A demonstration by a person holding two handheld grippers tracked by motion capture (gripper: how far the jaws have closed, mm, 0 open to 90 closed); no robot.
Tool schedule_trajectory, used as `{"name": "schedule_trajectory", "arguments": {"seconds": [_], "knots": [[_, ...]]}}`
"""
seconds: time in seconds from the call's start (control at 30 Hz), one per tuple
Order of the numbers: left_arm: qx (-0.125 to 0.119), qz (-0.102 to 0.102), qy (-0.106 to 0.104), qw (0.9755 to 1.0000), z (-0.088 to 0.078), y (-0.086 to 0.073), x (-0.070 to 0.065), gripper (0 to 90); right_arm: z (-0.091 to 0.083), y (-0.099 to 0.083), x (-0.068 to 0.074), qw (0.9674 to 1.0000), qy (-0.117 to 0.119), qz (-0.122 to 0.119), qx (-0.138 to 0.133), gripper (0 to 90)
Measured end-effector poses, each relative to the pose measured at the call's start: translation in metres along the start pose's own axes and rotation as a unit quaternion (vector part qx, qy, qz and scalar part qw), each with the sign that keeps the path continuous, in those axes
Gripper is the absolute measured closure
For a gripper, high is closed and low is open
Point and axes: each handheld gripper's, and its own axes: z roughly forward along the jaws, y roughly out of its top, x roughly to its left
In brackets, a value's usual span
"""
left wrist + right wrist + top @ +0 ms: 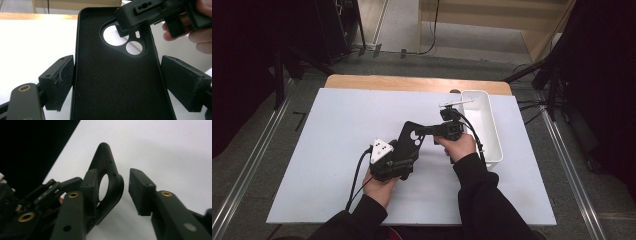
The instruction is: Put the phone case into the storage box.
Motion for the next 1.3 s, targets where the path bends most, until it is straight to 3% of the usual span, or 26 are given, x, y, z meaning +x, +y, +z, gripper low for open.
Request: {"name": "schedule_trajectory", "arguments": {"seconds": [0.1, 0.17, 0.33, 0.77, 0.93, 1.03, 1.3], "knots": [[-0.001, 0.002, -0.003, 1.0000, 0.000, -0.001, -0.002, 13.4, -0.002, 0.001, -0.001, 0.9998, 0.014, 0.014, -0.002, 70.1], [-0.004, 0.002, -0.002, 1.0000, 0.000, -0.001, -0.002, 13.4, -0.003, 0.002, -0.002, 0.9996, 0.020, 0.022, -0.003, 71.3], [-0.011, 0.012, -0.001, 0.9999, -0.001, -0.001, -0.003, 13.4, -0.005, 0.002, -0.004, 0.9989, 0.030, 0.036, -0.002, 73.1], [-0.004, 0.010, -0.009, 0.9999, 0.003, -0.004, -0.002, 12.7, -0.007, 0.002, -0.002, 0.9982, 0.031, 0.050, 0.005, 74.5], [0.006, 0.018, -0.014, 0.9997, 0.003, -0.003, -0.001, 12.2, -0.007, 0.002, -0.001, 0.9984, 0.031, 0.046, 0.008, 74.7], [0.031, 0.027, -0.017, 0.9990, 0.003, 0.002, 0.001, 11.9, -0.007, 0.002, 0.003, 0.9987, 0.030, 0.040, 0.008, 74.8], [0.054, 0.011, -0.040, 0.9977, 0.001, 0.011, 0.003, 8.3, -0.016, 0.003, 0.012, 0.9994, 0.027, 0.020, -0.004, 74.8]]}}
